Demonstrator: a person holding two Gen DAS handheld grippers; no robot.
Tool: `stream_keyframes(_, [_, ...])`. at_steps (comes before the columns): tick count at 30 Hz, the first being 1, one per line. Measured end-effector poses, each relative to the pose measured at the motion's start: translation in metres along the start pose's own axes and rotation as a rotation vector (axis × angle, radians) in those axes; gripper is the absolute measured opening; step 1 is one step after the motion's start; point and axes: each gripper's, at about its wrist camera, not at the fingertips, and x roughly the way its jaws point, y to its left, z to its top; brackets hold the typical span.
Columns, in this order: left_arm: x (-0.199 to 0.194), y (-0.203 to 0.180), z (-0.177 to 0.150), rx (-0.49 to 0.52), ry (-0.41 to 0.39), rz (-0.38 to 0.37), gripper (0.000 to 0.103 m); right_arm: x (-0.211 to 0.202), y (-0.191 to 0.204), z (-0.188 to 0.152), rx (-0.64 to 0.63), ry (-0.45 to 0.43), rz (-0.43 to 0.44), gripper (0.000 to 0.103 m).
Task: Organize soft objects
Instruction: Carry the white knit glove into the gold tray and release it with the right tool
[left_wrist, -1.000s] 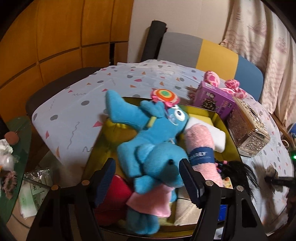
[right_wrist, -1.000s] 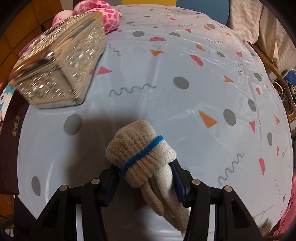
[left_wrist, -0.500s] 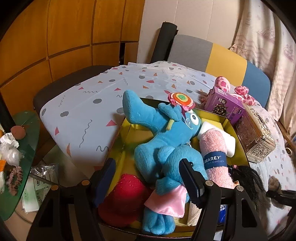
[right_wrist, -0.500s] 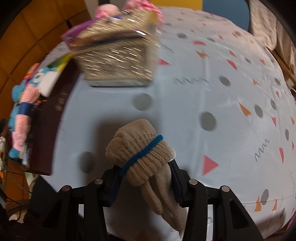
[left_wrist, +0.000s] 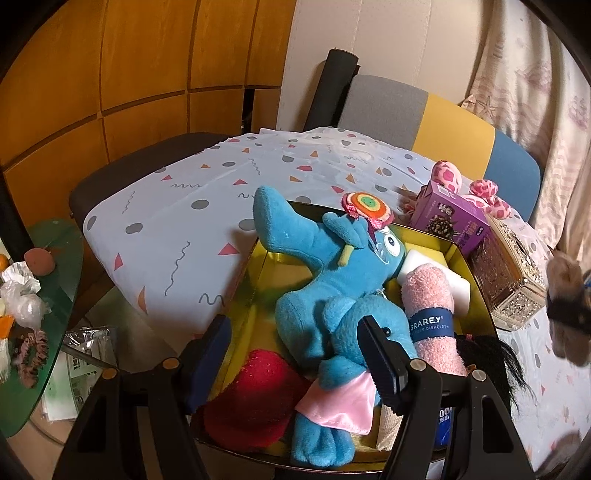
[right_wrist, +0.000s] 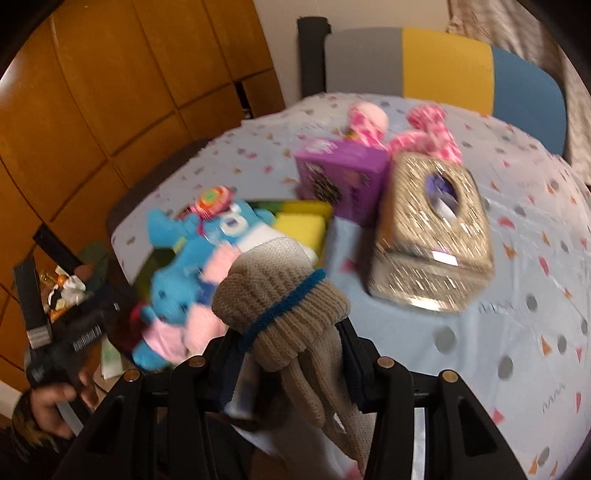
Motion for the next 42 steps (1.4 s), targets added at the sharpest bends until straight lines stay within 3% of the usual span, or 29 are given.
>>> stream_keyframes(6, [0.001, 0.005, -0.001, -0.012, 0.006, 0.001, 0.071, 0.017, 0.021, 0.015, 0.027, -0.014, 0.020, 0.047])
stream_keyframes(15, [0.008, 0.006, -0.004, -0.007, 0.029, -0.002, 0.071, 0.102, 0.043, 0.012, -0.029, 0.120, -0.012, 0.047])
stream_keyframes(22, [0.011, 0.004, -0.005, -0.009, 0.038, -0.001, 0.071, 0.126, 0.029, 0.001, 0.006, 0.150, 0.002, 0.047])
stream_keyframes(33, [0.008, -0.002, -0.006, 0.008, 0.038, -0.004, 0.071, 0.121, 0.044, -0.006, -0.113, 0.106, -0.090, 0.047])
stream_keyframes(38, [0.007, -0.004, -0.007, 0.014, 0.038, 0.000, 0.071, 0.109, 0.047, -0.011, -0.151, 0.066, -0.140, 0.060])
stream_keyframes(42, [0.004, -0.007, -0.006, 0.025, 0.027, 0.013, 0.073, 0.094, 0.046, -0.012, -0.133, 0.024, -0.121, 0.069])
